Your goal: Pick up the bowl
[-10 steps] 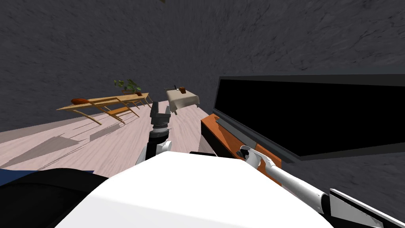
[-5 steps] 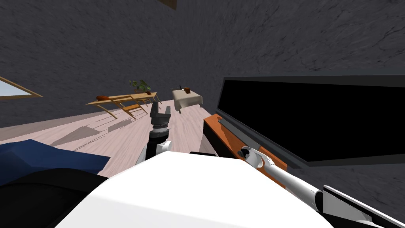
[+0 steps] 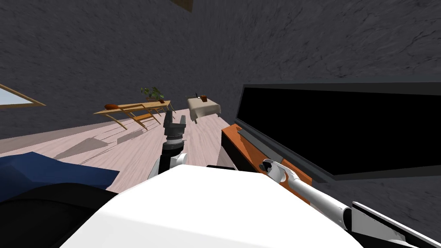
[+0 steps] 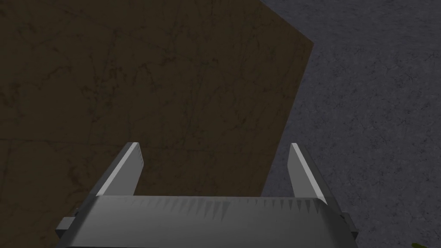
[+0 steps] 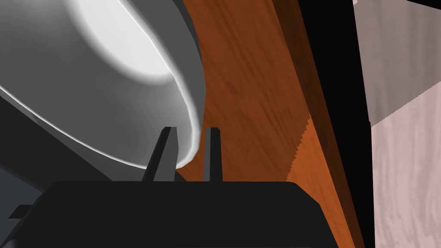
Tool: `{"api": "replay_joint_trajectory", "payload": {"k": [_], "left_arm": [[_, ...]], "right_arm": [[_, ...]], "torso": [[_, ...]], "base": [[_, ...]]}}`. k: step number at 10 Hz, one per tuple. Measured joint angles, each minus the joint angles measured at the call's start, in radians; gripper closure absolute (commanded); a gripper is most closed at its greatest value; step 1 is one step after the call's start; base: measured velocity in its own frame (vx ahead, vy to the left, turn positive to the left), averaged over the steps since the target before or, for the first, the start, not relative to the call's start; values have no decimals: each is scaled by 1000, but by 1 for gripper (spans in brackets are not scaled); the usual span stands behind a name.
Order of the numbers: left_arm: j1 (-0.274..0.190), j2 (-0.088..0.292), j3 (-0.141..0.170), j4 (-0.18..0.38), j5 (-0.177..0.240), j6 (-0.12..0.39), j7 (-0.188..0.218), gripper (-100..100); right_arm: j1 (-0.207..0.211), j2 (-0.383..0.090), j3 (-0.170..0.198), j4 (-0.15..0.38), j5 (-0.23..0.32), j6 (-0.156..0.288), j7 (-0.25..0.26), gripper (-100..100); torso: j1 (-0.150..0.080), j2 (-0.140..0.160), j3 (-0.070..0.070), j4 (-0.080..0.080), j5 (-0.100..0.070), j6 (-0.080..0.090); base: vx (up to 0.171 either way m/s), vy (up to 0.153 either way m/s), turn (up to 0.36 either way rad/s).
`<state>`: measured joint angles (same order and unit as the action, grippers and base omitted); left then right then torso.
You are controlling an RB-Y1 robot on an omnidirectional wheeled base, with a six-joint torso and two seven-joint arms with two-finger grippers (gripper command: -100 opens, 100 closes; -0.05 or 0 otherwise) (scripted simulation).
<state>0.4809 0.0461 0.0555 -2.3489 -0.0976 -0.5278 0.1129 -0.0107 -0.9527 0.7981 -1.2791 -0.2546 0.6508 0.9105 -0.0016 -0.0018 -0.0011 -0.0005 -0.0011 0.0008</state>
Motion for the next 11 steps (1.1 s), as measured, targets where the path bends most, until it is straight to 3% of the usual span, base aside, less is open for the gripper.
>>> {"api": "replay_joint_trajectory", "payload": {"k": [8,10,11], "left_arm": [[0,0,0,0,0,0,0,0],[0,0,0,0,0,0,0,0],[0,0,0,0,0,0,0,0]], "right_arm": [[48,-47,26,-208,87,50,34,100],[58,-55,31,-251,105,62,40,100],[58,-55,31,-253,105,63,40,0]], "torso": [[2,-5,-3,-1,2,0],[3,-4,-2,0,2,-2],[2,-2,-1,0,2,-2]], "base": [[105,13,-244],[41,16,-42],[5,2,2]]}}
